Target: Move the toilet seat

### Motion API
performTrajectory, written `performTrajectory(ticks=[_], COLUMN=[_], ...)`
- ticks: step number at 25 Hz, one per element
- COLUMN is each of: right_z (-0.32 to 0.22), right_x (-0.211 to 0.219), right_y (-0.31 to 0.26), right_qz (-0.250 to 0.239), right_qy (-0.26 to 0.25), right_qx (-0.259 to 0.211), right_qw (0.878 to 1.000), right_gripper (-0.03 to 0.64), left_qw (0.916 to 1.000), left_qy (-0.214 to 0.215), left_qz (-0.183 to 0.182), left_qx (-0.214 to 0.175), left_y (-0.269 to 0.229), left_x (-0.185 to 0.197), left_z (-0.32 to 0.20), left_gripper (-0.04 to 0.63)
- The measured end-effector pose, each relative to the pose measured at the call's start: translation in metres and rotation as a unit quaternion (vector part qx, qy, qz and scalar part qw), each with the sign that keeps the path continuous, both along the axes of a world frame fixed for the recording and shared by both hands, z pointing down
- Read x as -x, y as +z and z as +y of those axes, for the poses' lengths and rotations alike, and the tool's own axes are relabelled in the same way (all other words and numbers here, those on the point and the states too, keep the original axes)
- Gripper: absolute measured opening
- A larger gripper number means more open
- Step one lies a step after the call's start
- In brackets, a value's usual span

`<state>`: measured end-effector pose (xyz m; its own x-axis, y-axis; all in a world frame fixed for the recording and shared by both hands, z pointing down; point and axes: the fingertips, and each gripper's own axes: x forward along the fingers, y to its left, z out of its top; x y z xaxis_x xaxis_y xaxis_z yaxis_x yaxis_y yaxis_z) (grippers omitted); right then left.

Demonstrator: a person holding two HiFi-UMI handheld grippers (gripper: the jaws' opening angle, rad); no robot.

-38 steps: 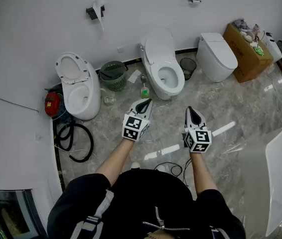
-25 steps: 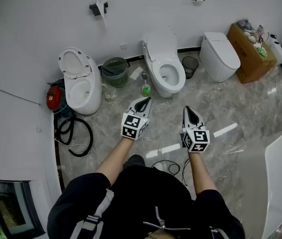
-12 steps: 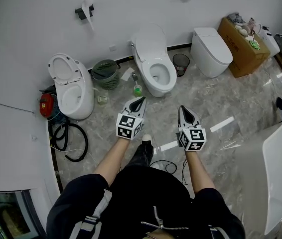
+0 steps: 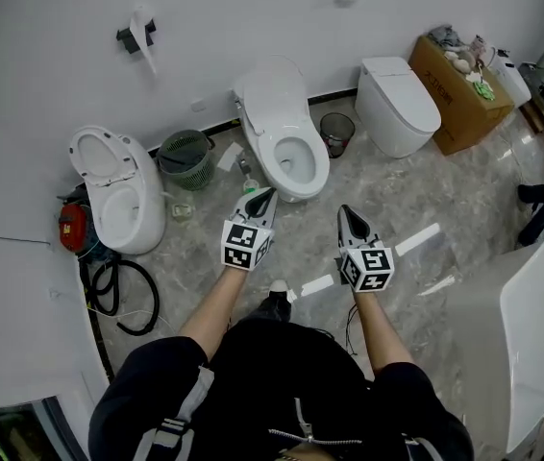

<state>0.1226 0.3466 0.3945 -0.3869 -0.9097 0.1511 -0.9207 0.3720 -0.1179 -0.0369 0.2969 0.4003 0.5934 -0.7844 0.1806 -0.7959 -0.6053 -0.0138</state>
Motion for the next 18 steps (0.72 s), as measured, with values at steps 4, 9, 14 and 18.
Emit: performTrajectory(ticks=[4,9,14,18], right_z=[-0.057,-0.111,-0.144,-0.175], right_x=[0.007,0.012,0.01,0.007], right_y=[-0.007,-0.008,-0.006,-0.003], right_qz=[0.004,0.007,0.007,0.006], right_qy=[0.0,0.004,0.011,0.007], right_qx=[0.0,-0.001,0.002,0.007], right_qw=[1.0,1.0,1.0,1.0], right_gripper=[0.003,0.003,0.003,0.003], left_qw=[1.0,1.0,1.0,0.9999], left_qy=[0.001,0.005,0.004,0.002], left_qz=[0.003,0.002,0.008,0.006], left_qx=[0.002,0.002,0.005,0.009], left_y=[-0.003,-0.002,0.0,0.006], left_x=[0.008,0.017,0.02,0.015], left_z=[-0.054,-0.109,-0.147,-0.173], left_gripper=[0.006,0.006,0.006,0.006])
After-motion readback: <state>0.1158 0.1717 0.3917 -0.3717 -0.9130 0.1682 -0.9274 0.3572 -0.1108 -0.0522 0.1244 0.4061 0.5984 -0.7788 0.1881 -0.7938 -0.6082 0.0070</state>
